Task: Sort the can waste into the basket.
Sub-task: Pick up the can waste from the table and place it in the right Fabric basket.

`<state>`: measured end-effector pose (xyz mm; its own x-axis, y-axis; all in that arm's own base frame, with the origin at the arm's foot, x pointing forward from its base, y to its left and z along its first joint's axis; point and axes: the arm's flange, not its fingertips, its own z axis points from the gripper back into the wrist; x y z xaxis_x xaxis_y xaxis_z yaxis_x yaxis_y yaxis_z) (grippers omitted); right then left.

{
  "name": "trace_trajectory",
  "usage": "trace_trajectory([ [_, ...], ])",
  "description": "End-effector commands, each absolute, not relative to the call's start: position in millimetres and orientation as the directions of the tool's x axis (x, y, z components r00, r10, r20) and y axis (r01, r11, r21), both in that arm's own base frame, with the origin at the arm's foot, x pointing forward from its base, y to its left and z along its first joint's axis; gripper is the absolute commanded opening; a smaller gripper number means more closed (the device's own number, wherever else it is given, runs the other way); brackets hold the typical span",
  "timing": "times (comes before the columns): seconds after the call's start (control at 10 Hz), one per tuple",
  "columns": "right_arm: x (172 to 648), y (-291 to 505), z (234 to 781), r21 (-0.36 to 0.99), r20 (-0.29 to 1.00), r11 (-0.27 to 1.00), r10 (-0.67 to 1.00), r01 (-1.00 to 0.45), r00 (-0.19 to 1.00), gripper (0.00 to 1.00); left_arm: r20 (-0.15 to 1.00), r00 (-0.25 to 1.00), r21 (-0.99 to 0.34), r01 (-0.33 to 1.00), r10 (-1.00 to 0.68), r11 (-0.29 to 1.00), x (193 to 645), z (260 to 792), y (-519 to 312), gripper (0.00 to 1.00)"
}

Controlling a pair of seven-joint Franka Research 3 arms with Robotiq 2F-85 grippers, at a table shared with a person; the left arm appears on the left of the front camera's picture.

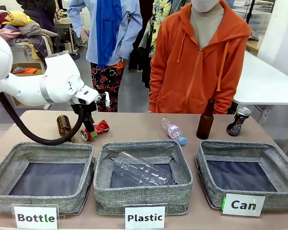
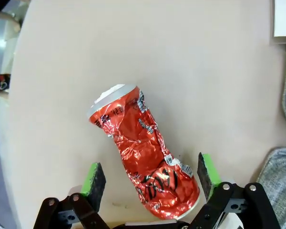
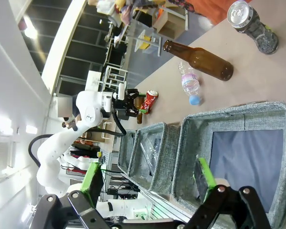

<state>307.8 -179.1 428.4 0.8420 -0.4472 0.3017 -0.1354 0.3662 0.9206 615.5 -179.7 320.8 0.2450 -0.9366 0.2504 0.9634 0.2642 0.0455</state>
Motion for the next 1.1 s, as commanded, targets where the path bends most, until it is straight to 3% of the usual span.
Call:
trace_trajectory([
  [0.0, 309.0, -180.3, 431.1, 0.919, 0.315, 0.364, -0.444, -0.153, 0.839, 1.00, 0.205, 0.266, 0.031, 0.960, -0.942, 0.278, 623.2, 317.7, -183.7, 1.00],
  [0.2, 309.0, -180.3, 431.1, 0.919, 0.315, 0.364, -0.444, -0.153, 0.839, 1.00, 0.187, 0.272, 0.014, 0.960, -0.944, 0.279, 622.9, 312.4, -185.7, 1.00],
  [0.3, 309.0, -180.3, 431.1, 0.919, 0.315, 0.364, -0.444, -0.153, 0.839, 1.00, 0.172, 0.278, 0.009, 0.959, -0.945, 0.284, 623.6, 310.9, -186.3, 0.59],
  [0.4, 309.0, -180.3, 431.1, 0.919, 0.315, 0.364, -0.444, -0.153, 0.839, 1.00, 0.171, 0.284, -0.004, 0.958, -0.943, 0.288, 623.7, 311.3, -186.9, 0.41],
  [0.5, 309.0, -180.3, 431.1, 0.919, 0.315, 0.364, -0.444, -0.153, 0.839, 1.00, 0.171, 0.286, -0.012, 0.958, -0.943, 0.288, 624.0, 311.3, -186.6, 0.00],
  [0.7, 309.0, -180.3, 431.1, 0.919, 0.315, 0.364, -0.444, -0.153, 0.839, 1.00, 0.162, 0.284, -0.019, 0.958, -0.945, 0.285, 623.4, 310.3, -187.3, 0.00],
  [0.8, 309.0, -180.3, 431.1, 0.919, 0.315, 0.364, -0.444, -0.153, 0.839, 1.00, 0.164, 0.284, -0.027, 0.959, -0.945, 0.283, 622.5, 312.2, -186.6, 0.13],
  [1.0, 309.0, -180.3, 431.1, 0.919, 0.315, 0.364, -0.444, -0.153, 0.839, 1.00, 0.167, 0.273, -0.043, 0.962, -0.947, 0.270, 615.9, 329.2, -179.0, 0.00],
])
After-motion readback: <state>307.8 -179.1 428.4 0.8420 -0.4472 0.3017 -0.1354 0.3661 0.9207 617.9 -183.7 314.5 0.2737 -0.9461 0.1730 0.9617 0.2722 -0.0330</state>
